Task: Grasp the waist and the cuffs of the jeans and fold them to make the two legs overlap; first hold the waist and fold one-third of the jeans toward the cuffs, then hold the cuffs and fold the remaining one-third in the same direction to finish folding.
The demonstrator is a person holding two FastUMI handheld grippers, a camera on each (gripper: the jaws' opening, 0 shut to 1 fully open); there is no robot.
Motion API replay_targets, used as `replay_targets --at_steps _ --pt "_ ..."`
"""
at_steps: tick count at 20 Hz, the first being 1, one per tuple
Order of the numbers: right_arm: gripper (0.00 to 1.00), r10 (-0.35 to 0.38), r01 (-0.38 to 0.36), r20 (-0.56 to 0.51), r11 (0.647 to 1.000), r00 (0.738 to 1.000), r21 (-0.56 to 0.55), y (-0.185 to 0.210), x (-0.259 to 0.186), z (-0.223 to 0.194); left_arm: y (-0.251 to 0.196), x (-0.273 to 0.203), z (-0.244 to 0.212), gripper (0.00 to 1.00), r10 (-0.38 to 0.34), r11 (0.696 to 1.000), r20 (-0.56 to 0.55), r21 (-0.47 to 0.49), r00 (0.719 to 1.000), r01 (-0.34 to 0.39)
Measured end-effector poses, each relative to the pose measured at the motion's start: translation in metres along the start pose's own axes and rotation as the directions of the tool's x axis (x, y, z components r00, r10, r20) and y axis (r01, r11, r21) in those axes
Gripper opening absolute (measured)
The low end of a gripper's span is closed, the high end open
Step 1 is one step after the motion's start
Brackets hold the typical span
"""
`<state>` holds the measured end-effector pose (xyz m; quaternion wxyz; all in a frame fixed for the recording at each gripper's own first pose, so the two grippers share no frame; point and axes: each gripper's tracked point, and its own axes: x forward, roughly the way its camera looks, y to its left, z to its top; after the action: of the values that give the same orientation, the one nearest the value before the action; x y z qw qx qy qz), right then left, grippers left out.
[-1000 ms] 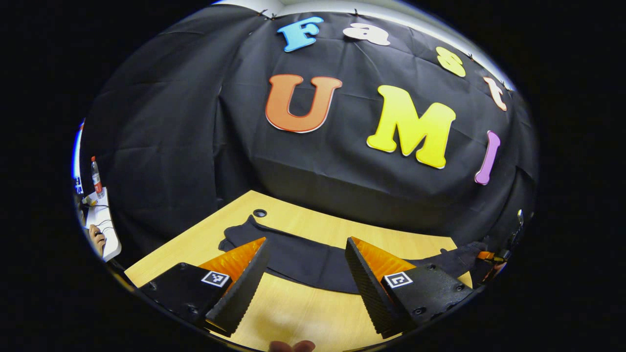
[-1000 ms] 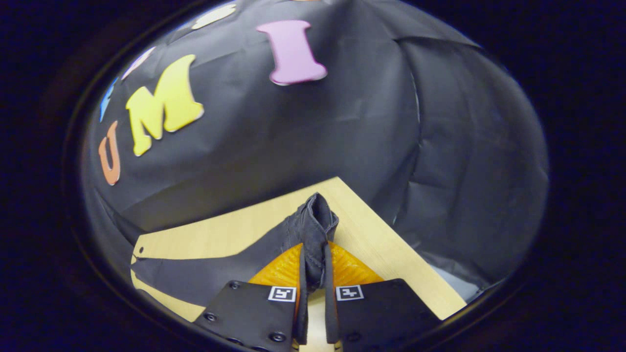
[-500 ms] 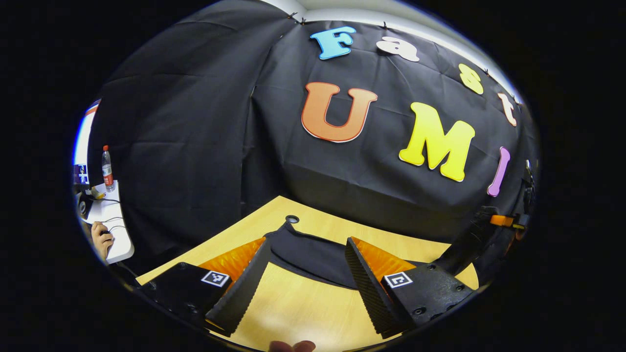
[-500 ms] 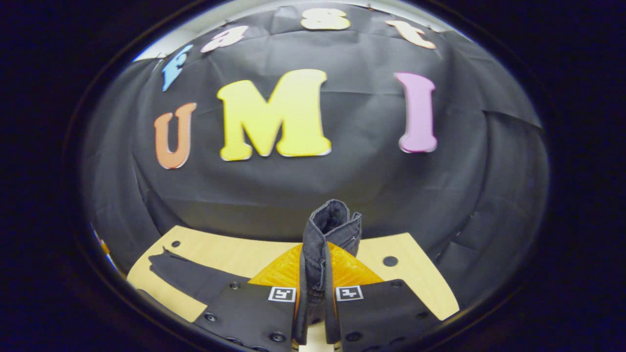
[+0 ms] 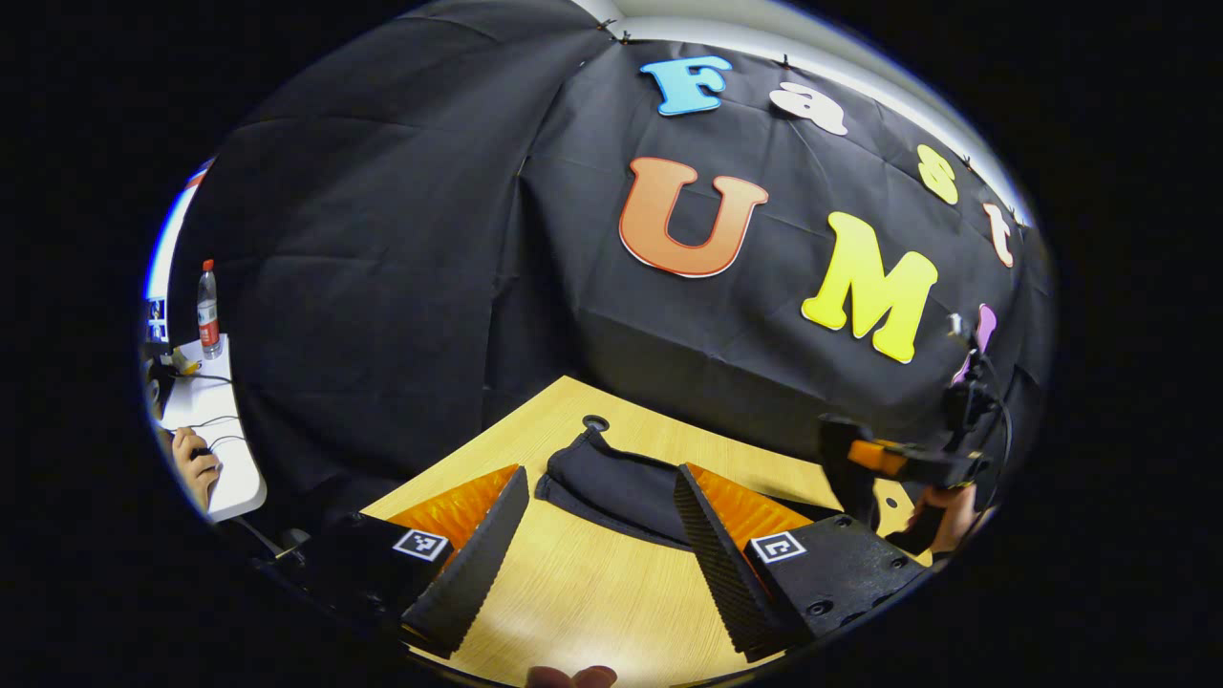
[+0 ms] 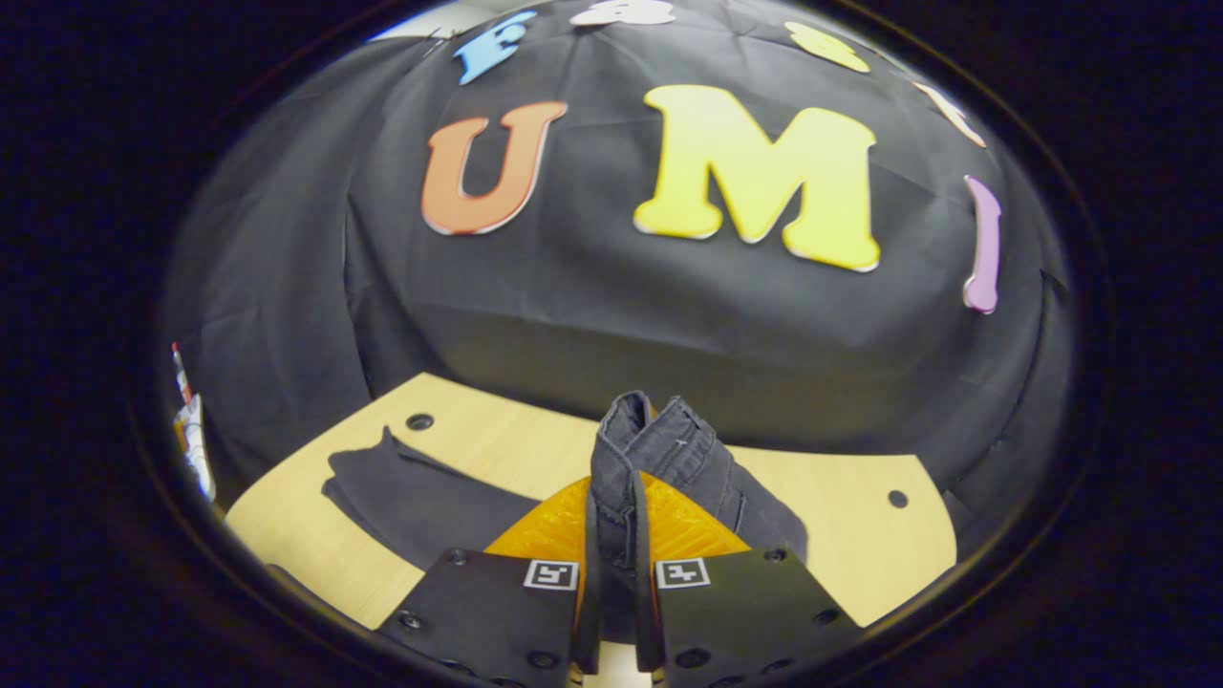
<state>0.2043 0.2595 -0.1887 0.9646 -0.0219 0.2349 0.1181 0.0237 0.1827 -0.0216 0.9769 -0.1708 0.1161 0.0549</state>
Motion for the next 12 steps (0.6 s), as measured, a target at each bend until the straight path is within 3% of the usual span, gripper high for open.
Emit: replay_targets --at_steps 4,5,6,9,12 --pt "0.15 -0.012 0.004 -0.104 0.997 0.995 -0.081 0.046 0.043 -0.07 0.02 -0.004 0.001 0.99 0.03 1.0 -0.007 -0.01 1.0 -0.03" --pt "0.19 -0.016 0.004 -0.116 0.995 0.993 -0.104 0.054 0.05 -0.082 0.024 -0.006 0.002 0.99 0.038 0.999 -0.008 -0.018 0.999 -0.038" --pt "0.15 -0.027 0.01 -0.126 0.99 0.992 -0.138 0.06 0.055 -0.093 0.028 -0.007 0.002 0.99 0.043 0.999 -0.009 -0.028 0.999 -0.043" --pt "0.15 -0.044 0.007 -0.174 0.978 0.984 -0.211 0.071 0.064 -0.119 0.04 -0.005 -0.003 0.99 0.06 0.997 -0.029 -0.051 0.998 -0.061" --pt "0.24 0.014 -0.049 -0.198 0.983 0.98 -0.174 0.084 0.061 -0.124 0.043 -0.005 -0.005 0.99 0.067 0.995 -0.049 -0.07 0.997 -0.07"
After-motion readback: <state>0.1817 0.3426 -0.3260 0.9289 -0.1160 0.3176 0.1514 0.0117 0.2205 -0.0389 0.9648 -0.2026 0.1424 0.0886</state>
